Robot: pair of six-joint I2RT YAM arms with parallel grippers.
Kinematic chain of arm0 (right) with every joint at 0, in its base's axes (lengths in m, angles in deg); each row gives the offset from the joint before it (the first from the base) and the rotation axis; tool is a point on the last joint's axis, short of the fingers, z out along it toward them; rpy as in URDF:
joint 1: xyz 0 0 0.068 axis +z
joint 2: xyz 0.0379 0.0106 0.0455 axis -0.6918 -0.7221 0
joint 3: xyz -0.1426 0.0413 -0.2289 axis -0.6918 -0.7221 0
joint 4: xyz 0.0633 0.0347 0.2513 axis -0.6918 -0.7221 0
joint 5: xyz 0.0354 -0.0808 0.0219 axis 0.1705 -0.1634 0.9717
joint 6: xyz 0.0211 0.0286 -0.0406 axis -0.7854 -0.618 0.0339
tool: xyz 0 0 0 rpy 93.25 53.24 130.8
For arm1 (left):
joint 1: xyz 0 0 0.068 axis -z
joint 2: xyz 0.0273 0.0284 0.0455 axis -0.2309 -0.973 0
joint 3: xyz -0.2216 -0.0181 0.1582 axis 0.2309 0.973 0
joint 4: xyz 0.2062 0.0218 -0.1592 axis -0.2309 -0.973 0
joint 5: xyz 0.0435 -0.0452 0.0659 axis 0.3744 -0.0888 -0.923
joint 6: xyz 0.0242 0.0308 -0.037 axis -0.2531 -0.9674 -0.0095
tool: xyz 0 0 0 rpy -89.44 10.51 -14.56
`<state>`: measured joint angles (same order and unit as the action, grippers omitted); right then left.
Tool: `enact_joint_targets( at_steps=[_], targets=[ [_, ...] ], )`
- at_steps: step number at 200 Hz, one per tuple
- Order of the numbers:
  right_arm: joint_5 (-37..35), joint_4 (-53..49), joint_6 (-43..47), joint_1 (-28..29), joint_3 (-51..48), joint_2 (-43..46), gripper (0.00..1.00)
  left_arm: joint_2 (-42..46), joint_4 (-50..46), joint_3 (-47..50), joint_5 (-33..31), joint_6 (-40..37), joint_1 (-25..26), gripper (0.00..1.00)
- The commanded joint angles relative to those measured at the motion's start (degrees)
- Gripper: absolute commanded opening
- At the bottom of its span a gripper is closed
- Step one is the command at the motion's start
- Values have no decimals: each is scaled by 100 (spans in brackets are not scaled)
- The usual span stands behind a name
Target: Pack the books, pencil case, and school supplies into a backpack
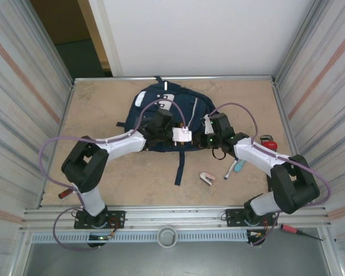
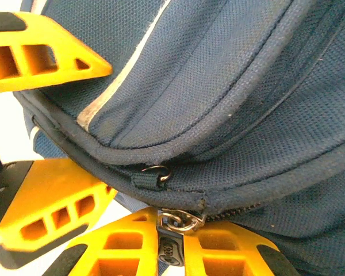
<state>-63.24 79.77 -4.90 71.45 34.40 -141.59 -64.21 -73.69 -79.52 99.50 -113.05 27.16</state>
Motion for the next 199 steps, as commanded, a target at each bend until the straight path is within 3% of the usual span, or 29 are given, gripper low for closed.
enact_joint_targets(
  at_steps=[1, 14, 21, 45, 76, 150, 180, 199],
  targets=[
    [7, 105, -71, 2, -67, 301, 0, 23, 83, -120, -127, -227, -88, 31],
    [-550, -241, -8, -25, -35, 292, 0, 157, -82, -49, 68, -144, -203, 10],
    [-890, -455, 21, -26, 12, 274, 0, 266, -163, 6, 249, -102, -269, 5],
    [-1796, -865, -12, -138, 121, 211, 0, 659, -356, 289, 910, -4, -531, 3],
    [-2203, -1018, 168, -324, 238, 139, 0, 1051, -306, 746, 1189, -171, -923, 3],
    [-1187, -600, 987, -573, 551, -69, 0, 1767, 53, 1609, 1361, -241, -2020, 11],
    [-575, -366, 1064, -459, 583, -112, 0, 1905, 148, 1657, 1560, -4, -2079, 25],
    [-62, -208, 1226, -396, 531, -70, 0, 2017, 267, 1740, 1835, 158, -2057, 26]
  ],
)
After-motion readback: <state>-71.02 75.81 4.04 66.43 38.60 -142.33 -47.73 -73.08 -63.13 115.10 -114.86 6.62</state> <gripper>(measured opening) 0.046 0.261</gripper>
